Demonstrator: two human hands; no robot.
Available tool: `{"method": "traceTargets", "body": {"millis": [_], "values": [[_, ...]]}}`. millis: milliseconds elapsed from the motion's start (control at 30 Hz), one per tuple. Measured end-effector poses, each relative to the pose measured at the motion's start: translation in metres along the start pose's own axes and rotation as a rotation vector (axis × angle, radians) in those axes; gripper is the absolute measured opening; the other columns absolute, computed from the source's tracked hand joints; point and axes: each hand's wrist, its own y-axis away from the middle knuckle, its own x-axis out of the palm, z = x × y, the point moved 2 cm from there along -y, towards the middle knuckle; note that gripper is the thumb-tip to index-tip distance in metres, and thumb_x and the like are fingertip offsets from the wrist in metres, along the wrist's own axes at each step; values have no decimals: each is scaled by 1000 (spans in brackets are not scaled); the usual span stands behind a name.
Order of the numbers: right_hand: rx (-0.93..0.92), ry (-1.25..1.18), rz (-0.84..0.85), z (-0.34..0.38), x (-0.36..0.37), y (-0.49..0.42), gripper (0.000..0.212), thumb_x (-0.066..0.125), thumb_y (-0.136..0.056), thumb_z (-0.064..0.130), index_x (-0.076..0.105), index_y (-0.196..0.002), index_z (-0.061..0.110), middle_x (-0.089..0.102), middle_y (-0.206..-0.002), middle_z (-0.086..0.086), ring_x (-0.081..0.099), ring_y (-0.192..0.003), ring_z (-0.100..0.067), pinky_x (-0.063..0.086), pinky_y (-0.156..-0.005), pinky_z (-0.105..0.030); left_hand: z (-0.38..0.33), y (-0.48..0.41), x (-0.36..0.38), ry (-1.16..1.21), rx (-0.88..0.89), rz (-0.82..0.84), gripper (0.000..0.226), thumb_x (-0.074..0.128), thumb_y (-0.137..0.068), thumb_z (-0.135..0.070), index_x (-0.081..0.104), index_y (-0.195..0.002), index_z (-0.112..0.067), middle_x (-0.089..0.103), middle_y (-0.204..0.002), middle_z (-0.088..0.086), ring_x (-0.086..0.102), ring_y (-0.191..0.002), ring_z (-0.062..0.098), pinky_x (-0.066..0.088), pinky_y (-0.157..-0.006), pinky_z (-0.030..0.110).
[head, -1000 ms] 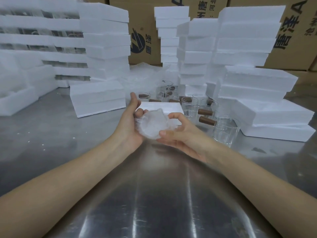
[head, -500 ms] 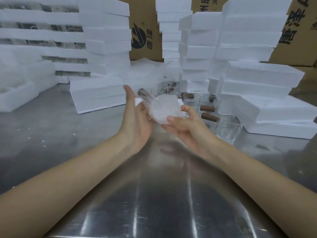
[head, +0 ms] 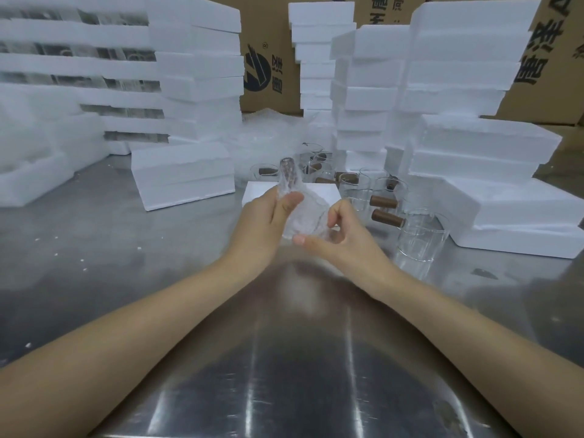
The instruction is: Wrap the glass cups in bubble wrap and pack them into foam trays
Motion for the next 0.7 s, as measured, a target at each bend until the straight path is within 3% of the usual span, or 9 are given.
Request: {"method": "traceTargets", "body": {"millis": [67, 133, 233, 300, 400, 467, 533, 633, 700], "values": [[34, -101, 19, -1, 0, 1, 46, 77, -77, 38, 34, -76, 21, 49, -70, 5, 57, -77, -14, 49, -93, -54, -3, -1, -3, -73, 60, -17, 19, 49, -100, -29, 59, -86, -20, 56, -66, -14, 51, -62, -5, 36, -60, 11], [63, -178, 51, 1, 1, 1, 45, 75, -76, 37, 34, -76, 17, 52, -67, 6, 61, -73, -16, 43, -98, -61, -4, 0, -3, -102, 95, -20, 20, 51, -99, -27, 59, -86, -14, 53, -57, -14, 47, -56, -5, 35, -56, 10], [95, -337, 91, 1, 0, -1, 40, 71, -75, 29, 34, -78, 15, 53, -80, -5, 60, -75, -18, 49, -95, -48, -4, 4, 2, 7, 60, 60, 24, 47, -101, -31, 61, -110, -12, 69, -89, -13, 60, -80, -3, 45, -73, 13], [89, -271, 79, 2, -3, -1, 42, 72, -73, 31, 34, -79, 15, 55, -78, -4, 59, -76, -19, 49, -87, -46, 1, 3, 4, -11, 30, 115, 22, 46, -101, -24, 57, -117, -13, 68, -108, -3, 62, -100, 8, 45, -85, 19], [40, -23, 63, -2, -1, 1, 40, 75, -75, 32, 38, -77, 17, 63, -80, -5, 63, -82, -21, 44, -79, -40, 10, -3, 0, -102, 34, 89, 13, 50, -97, -9, 58, -102, -17, 67, -96, -2, 61, -90, 11, 42, -73, 13], [6, 32, 91, -3, 3, 1, 34, 73, -78, 34, 43, -77, 17, 68, -86, -7, 66, -88, -24, 48, -87, -49, 12, -5, -3, -38, 15, 7, 24, 50, -92, -2, 60, -91, -23, 65, -81, -12, 58, -73, -4, 40, -64, 8], [-48, 55, 61, -2, 3, -4, 26, 66, -82, 40, 49, -78, 20, 65, -93, 8, 63, -87, -18, 49, -91, -55, 13, -5, -3, 44, -26, -117, 31, 51, -89, 4, 60, -83, -26, 61, -73, -17, 56, -65, -11, 40, -61, 7], [-241, 351, -75, -1, -6, -13, 4, 57, -95, 24, 57, -93, 27, 52, -123, 15, 56, -83, -4, 50, -76, -35, 15, -11, -6, 110, -89, -280, 23, 51, -87, 5, 58, -74, -13, 61, -70, -1, 54, -66, 5, 43, -64, 23], [-292, 644, -60, -7, -13, -19, 22, 54, -95, 20, 55, -116, 26, 43, -139, 12, 56, -82, -3, 45, -76, -26, 17, -19, -16, 118, -87, -349, 10, 51, -86, 4, 58, -80, 3, 63, -79, 17, 54, -73, 16, 45, -66, 35]]}}
